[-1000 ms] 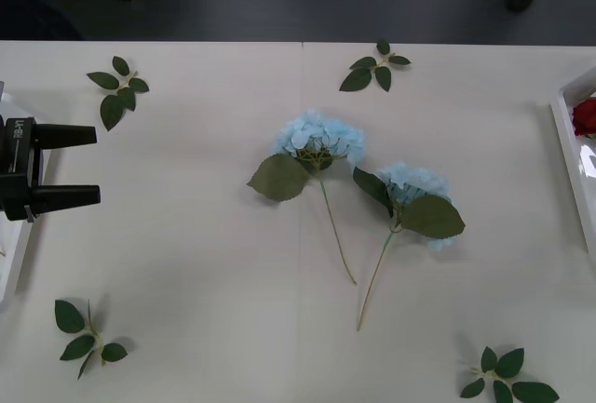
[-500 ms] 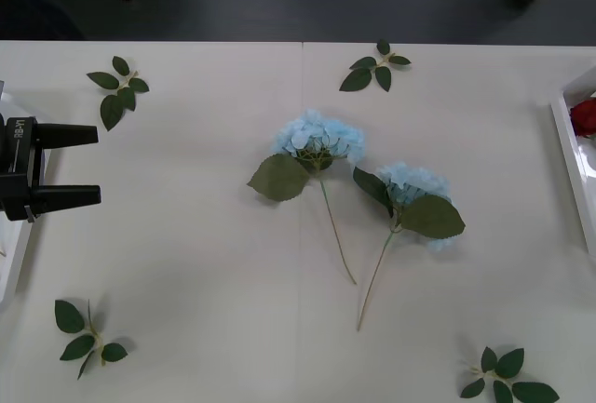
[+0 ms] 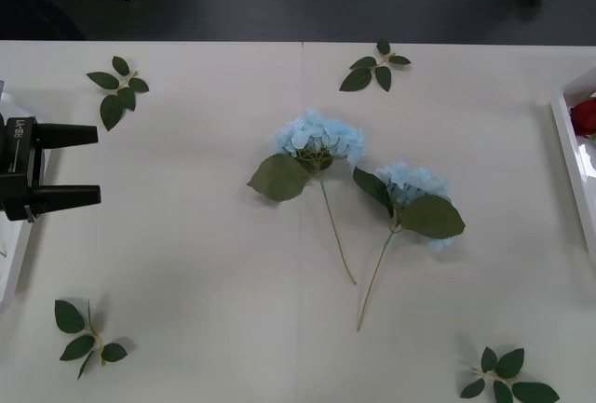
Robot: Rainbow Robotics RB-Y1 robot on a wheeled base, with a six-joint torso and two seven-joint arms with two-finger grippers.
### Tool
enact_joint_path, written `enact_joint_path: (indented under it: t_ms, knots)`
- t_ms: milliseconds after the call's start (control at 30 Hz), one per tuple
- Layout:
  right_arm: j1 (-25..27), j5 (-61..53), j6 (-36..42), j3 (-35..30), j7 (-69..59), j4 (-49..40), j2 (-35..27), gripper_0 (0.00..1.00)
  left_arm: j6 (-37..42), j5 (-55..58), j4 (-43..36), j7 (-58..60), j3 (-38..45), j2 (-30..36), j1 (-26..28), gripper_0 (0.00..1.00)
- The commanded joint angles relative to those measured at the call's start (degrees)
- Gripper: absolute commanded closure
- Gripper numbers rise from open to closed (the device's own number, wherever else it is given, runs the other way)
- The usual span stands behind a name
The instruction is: Put the red flowers into the right box and the blue flowers into the left box
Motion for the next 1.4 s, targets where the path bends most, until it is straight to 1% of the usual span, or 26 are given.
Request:
enact_joint_path:
  t_ms: [33,100,133,167,200,333,400,467,600,700,800,833,967,1067,1100,1233,1400]
  knots:
    - [-0.7,-3.75,4.58,-1.98,-0.68,-8.71,-0.85,0.57,0.3,0.43,-1.59,-2.71,-0.55,2.3,-0.52,0.0]
    - [-0.61,-5.95,7.91,-1.81,-4.28,-13.89,-0.85,0.57,0.3,0.43,-1.59,-2.71,-0.55,2.3,-0.52,0.0]
    - [-0.61,-6.56,8.71,-1.54,-5.25,-15.12,-0.85,0.57,0.3,0.43,-1.59,-2.71,-0.55,2.3,-0.52,0.0]
    - [-0.61,-8.15,10.64,-0.49,-7.97,-18.82,-0.85,0.57,0.3,0.43,-1.59,-2.71,-0.55,2.3,-0.52,0.0]
    - [-0.61,-8.67,11.34,0.04,-9.12,-20.4,-0.85,0.57,0.3,0.43,-1.59,-2.71,-0.55,2.3,-0.52,0.0]
    - [1.41,-10.87,15.12,3.64,-17.91,-32.0,-0.23,0.57,0.3,0.43,-1.59,-2.71,-0.55,2.3,-0.52,0.0]
    - [2.9,-10.69,16.26,4.78,-21.77,-36.92,0.73,0.57,0.3,0.43,-1.59,-2.71,-0.55,2.3,-0.52,0.0]
    - [5.45,-9.55,16.88,5.93,-26.17,-42.81,2.75,0.57,0.3,0.43,-1.59,-2.71,-0.55,2.3,-0.52,0.0]
    - [10.02,-6.04,17.32,7.07,-30.3,-49.75,6.71,0.57,0.3,0.43,-1.59,-2.71,-0.55,2.3,-0.52,0.0]
    - [14.07,-2.78,17.14,7.86,-31.79,-54.32,11.45,0.57,0.3,0.43,-1.59,-2.71,-0.55,2.3,-0.52,0.0]
    - [17.14,0.73,17.14,9.44,-31.88,-57.14,15.59,0.57,0.3,0.43,-1.59,-2.71,-0.55,2.3,-0.52,0.0]
    - [18.55,3.28,17.32,10.94,-31.88,-58.54,17.52,0.57,0.3,0.43,-1.59,-2.71,-0.55,2.3,-0.52,0.0]
    - [21.01,11.45,17.32,16.12,-32.23,-61.27,22.97,0.57,0.3,0.43,-1.59,-2.71,-0.55,2.3,-0.52,0.0]
    - [21.71,16.99,17.32,20.08,-32.5,-61.62,26.75,0.57,0.3,0.43,-1.59,-2.71,-0.55,2.3,-0.52,0.0]
    - [21.8,20.07,17.41,22.36,-32.58,-61.62,28.51,0.57,0.3,0.43,-1.59,-2.71,-0.55,2.3,-0.52,0.0]
    - [21.71,27.1,17.14,27.9,-32.85,-60.83,31.49,0.56,0.3,0.43,-1.59,-2.71,-0.55,2.3,-0.52,0.0]
    - [21.18,31.32,15.3,32.38,-33.29,-58.1,33.69,0.57,0.3,0.43,-1.59,-2.71,-0.55,2.3,-0.52,0.0]
